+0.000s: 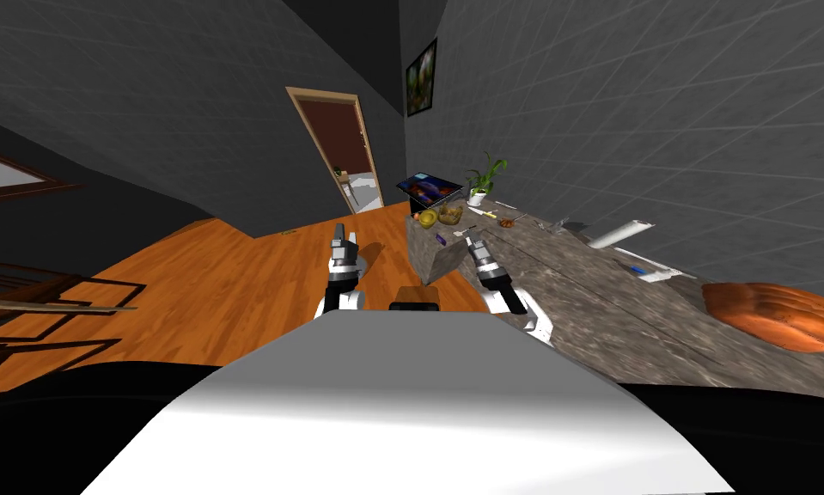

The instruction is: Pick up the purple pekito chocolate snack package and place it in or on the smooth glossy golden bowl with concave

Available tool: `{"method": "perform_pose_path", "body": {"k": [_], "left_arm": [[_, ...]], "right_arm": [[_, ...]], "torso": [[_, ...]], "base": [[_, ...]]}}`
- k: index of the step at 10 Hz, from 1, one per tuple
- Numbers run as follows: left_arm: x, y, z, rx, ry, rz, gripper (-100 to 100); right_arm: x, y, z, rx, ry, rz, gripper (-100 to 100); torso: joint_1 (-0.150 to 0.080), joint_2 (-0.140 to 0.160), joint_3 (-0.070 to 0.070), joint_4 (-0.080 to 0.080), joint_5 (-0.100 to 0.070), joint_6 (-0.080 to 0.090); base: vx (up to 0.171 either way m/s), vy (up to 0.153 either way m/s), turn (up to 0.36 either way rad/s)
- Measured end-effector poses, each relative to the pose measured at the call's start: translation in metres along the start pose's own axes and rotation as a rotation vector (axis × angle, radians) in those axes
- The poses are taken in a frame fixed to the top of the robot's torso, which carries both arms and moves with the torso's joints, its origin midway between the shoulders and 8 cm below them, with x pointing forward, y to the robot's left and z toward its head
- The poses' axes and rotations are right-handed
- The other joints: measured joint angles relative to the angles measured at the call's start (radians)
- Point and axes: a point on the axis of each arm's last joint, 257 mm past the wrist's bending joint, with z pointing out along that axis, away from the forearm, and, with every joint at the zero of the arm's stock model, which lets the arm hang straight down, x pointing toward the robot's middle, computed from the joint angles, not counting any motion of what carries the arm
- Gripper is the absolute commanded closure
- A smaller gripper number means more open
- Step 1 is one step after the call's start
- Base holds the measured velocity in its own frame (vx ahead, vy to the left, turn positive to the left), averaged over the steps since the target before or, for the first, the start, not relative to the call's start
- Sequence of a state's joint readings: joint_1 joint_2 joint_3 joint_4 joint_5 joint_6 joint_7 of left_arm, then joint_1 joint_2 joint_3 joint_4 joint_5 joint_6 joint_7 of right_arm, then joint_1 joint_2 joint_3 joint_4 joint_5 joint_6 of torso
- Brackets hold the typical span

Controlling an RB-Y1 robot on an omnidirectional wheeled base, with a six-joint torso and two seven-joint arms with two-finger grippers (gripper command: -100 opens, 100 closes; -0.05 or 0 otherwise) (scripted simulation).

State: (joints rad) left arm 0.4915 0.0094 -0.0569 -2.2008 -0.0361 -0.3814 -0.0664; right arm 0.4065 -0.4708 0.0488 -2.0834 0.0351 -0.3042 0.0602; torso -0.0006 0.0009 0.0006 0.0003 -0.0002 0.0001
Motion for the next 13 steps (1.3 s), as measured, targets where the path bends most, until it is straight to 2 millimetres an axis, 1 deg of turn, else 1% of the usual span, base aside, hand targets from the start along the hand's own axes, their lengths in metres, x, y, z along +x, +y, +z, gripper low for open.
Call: {"method": "perform_pose_path", "body": {"k": [1, 4, 6, 7, 8, 9, 10, 11, 12, 13], "left_arm": [[0.000, 0.000, 0.000, 0.000, 0.000, 0.000, 0], [0.000, 0.000, 0.000, 0.000, 0.000, 0.000, 0], [0.000, 0.000, 0.000, 0.000, 0.000, 0.000, 0], [0.000, 0.000, 0.000, 0.000, 0.000, 0.000, 0], [0.000, 0.000, 0.000, 0.000, 0.000, 0.000, 0], [0.000, 0.000, 0.000, 0.000, 0.000, 0.000, 0], [0.000, 0.000, 0.000, 0.000, 0.000, 0.000, 0], [0.000, 0.000, 0.000, 0.000, 0.000, 0.000, 0], [0.000, 0.000, 0.000, 0.000, 0.000, 0.000, 0], [0.000, 0.000, 0.000, 0.000, 0.000, 0.000, 0]], "right_arm": [[-0.002, -0.014, -0.002, 0.024, 0.024, -0.022, -100], [-0.001, -0.040, -0.006, 0.074, 0.091, -0.084, -100], [-0.004, -0.056, -0.012, 0.112, 0.134, -0.128, -100], [-0.006, -0.070, -0.016, 0.134, 0.156, -0.153, -100], [-0.008, -0.076, -0.017, 0.146, 0.177, -0.175, -100], [-0.011, -0.090, -0.022, 0.174, 0.197, -0.199, -100], [-0.015, -0.096, -0.025, 0.187, 0.217, -0.221, -100], [-0.017, -0.109, -0.028, 0.212, 0.238, -0.246, -100], [-0.022, -0.116, -0.031, 0.226, 0.256, -0.268, -100], [-0.025, -0.118, -0.031, 0.230, 0.266, -0.280, -100]], "torso": [[0.000, 0.000, 0.000, 0.000, 0.000, 0.000], [0.000, 0.000, 0.000, 0.000, 0.000, 0.000], [0.001, 0.000, 0.000, 0.000, 0.000, 0.000], [0.001, -0.001, 0.000, 0.000, 0.000, 0.000], [0.001, -0.001, 0.000, 0.000, 0.000, 0.000], [0.001, -0.001, -0.001, 0.000, 0.000, 0.000], [0.001, -0.001, -0.001, 0.000, 0.000, 0.000], [0.002, -0.002, -0.001, 0.000, 0.000, 0.000], [0.002, -0.002, -0.001, 0.000, 0.000, 0.000], [0.001, -0.001, -0.001, 0.000, 0.000, 0.000]], "base": [[-0.015, -0.003, 0.027], [-0.014, 0.003, 0.047], [-0.011, 0.007, 0.051], [-0.008, 0.009, 0.033], [-0.004, 0.020, 0.053], [-0.002, 0.017, 0.037], [0.006, 0.020, 0.083], [0.008, 0.020, 0.040], [0.003, 0.011, -0.010], [0.009, 0.024, 0.071]]}}
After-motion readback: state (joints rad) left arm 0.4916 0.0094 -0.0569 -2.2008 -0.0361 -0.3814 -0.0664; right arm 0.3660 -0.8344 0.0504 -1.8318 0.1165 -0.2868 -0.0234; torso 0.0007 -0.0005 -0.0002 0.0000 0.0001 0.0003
